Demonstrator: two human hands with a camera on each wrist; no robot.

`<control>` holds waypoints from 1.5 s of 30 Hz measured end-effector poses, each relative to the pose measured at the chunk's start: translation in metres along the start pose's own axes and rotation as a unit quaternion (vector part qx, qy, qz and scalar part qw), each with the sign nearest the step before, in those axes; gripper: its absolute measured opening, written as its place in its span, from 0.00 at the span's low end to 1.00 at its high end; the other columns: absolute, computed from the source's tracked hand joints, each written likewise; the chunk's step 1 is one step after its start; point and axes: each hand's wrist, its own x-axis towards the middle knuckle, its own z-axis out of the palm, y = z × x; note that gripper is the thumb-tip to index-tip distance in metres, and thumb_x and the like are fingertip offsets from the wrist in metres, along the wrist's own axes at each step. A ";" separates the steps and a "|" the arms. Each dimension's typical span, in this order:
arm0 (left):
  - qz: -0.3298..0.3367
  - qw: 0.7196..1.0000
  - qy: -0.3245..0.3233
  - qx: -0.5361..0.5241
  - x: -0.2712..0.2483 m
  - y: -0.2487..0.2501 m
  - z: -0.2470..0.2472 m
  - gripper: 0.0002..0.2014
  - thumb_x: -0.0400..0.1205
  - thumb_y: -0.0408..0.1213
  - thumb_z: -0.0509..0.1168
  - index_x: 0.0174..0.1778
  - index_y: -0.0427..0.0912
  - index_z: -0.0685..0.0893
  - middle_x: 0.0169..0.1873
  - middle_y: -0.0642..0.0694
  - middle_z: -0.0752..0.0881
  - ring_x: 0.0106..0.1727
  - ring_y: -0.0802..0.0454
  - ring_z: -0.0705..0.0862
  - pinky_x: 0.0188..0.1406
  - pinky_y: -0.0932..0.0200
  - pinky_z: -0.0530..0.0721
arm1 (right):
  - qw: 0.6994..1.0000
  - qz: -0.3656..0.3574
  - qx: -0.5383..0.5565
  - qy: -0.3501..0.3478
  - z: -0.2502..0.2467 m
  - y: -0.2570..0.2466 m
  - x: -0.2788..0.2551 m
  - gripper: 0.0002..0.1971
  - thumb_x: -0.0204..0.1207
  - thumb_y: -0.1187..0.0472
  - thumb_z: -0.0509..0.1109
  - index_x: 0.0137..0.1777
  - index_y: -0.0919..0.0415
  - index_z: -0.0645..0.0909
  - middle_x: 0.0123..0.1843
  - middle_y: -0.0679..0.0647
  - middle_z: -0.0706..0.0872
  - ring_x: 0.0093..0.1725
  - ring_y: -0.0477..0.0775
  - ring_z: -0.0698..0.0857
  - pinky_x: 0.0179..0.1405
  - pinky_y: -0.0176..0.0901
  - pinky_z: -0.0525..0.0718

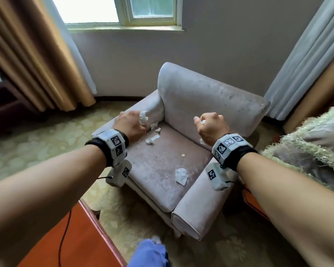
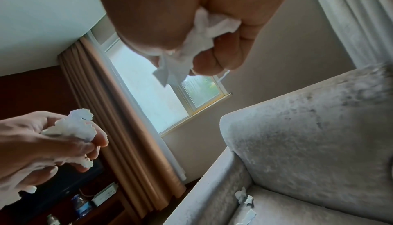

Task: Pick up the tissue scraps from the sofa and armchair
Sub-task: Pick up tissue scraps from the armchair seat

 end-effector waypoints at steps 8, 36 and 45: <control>0.014 0.999 -0.034 0.000 0.149 -0.079 0.024 0.08 0.77 0.43 0.59 0.43 0.46 0.82 0.46 0.40 0.88 0.48 0.36 0.83 0.48 0.51 0.83 | 0.999 0.029 -0.019 0.006 0.070 -0.046 0.117 0.18 0.79 0.47 0.62 0.41 0.60 0.86 0.47 0.68 0.88 0.50 0.71 0.85 0.49 0.50 0.82; 0.063 0.969 -0.236 -0.045 0.421 -0.188 0.193 0.14 0.79 0.52 0.66 0.33 0.49 0.75 0.36 0.46 0.84 0.43 0.40 0.85 0.40 0.52 0.82 | 0.972 0.225 -0.024 -0.063 0.273 -0.044 0.363 0.11 0.74 0.47 0.63 0.39 0.52 0.81 0.48 0.63 0.87 0.52 0.68 0.82 0.48 0.48 0.79; 0.031 0.939 -0.342 -0.026 0.452 -0.217 0.375 0.13 0.75 0.56 0.67 0.43 0.51 0.81 0.46 0.44 0.88 0.47 0.39 0.85 0.43 0.54 0.81 | 0.959 0.262 -0.030 -0.101 0.395 0.036 0.408 0.10 0.75 0.47 0.63 0.37 0.49 0.78 0.47 0.61 0.88 0.53 0.66 0.83 0.47 0.46 0.78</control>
